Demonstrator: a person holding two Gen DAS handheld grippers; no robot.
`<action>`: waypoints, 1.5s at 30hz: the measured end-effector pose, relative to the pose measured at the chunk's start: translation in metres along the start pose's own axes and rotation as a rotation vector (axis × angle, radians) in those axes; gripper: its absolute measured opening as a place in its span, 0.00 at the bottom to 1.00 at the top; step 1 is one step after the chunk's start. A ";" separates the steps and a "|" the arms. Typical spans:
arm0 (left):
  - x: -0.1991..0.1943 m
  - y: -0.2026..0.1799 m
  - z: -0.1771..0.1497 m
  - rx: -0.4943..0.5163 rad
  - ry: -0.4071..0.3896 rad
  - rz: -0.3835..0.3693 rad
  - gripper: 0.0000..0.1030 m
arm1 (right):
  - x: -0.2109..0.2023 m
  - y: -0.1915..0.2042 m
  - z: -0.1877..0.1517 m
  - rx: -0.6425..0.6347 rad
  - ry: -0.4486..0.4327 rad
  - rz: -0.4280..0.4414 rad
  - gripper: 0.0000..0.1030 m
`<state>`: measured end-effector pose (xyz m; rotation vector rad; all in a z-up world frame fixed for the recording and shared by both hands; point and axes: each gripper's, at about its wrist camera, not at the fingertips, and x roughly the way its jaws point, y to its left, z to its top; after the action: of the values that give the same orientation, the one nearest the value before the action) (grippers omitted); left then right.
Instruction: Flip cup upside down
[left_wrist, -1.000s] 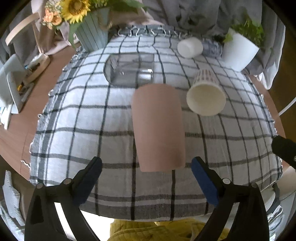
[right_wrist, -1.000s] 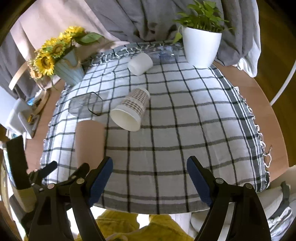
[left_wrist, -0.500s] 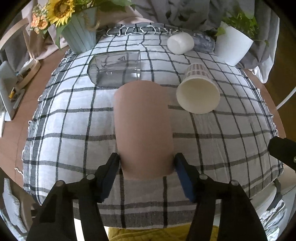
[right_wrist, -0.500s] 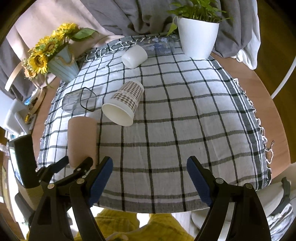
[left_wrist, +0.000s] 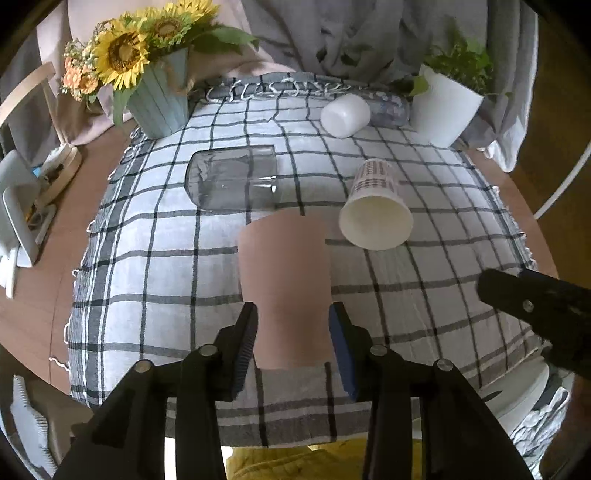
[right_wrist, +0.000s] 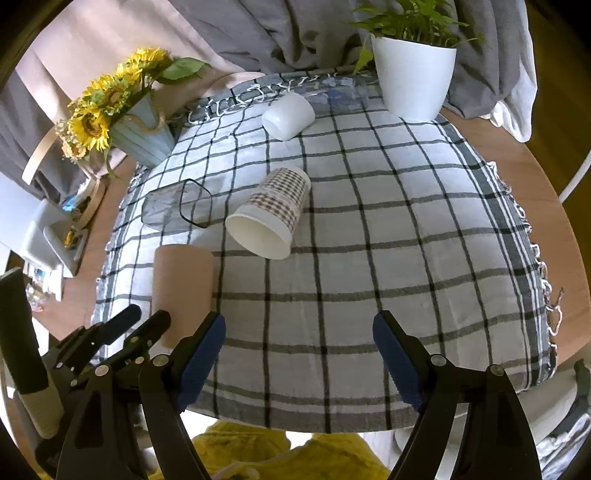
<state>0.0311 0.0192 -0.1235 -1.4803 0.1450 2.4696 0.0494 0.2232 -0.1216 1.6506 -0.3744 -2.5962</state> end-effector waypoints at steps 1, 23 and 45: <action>-0.002 -0.001 -0.003 0.009 -0.004 -0.004 0.45 | 0.000 0.000 0.000 0.001 -0.001 0.004 0.80; 0.045 -0.007 -0.016 0.052 0.072 0.026 0.62 | 0.011 -0.021 -0.002 0.082 0.029 -0.044 0.80; 0.010 0.002 0.018 0.020 0.059 -0.018 0.60 | 0.005 -0.016 0.005 0.108 -0.008 0.035 0.80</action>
<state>0.0107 0.0231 -0.1233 -1.5394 0.1664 2.4043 0.0441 0.2388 -0.1273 1.6494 -0.5478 -2.6016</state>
